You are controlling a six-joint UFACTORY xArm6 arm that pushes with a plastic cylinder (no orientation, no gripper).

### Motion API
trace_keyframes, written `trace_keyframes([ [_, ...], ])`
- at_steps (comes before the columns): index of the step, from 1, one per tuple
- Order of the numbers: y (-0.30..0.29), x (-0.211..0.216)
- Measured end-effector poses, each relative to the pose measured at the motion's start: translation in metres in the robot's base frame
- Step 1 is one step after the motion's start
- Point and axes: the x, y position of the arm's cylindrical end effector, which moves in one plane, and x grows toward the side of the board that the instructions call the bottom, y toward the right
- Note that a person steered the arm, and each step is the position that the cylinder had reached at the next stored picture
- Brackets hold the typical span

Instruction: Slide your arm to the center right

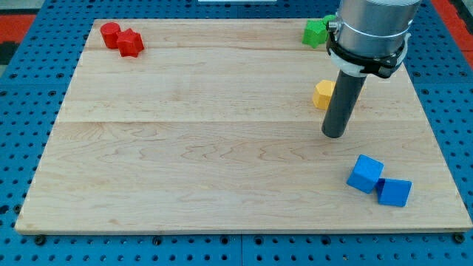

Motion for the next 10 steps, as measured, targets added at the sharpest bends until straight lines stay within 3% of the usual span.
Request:
trace_keyframes([
  [10, 0.0042, 0.0],
])
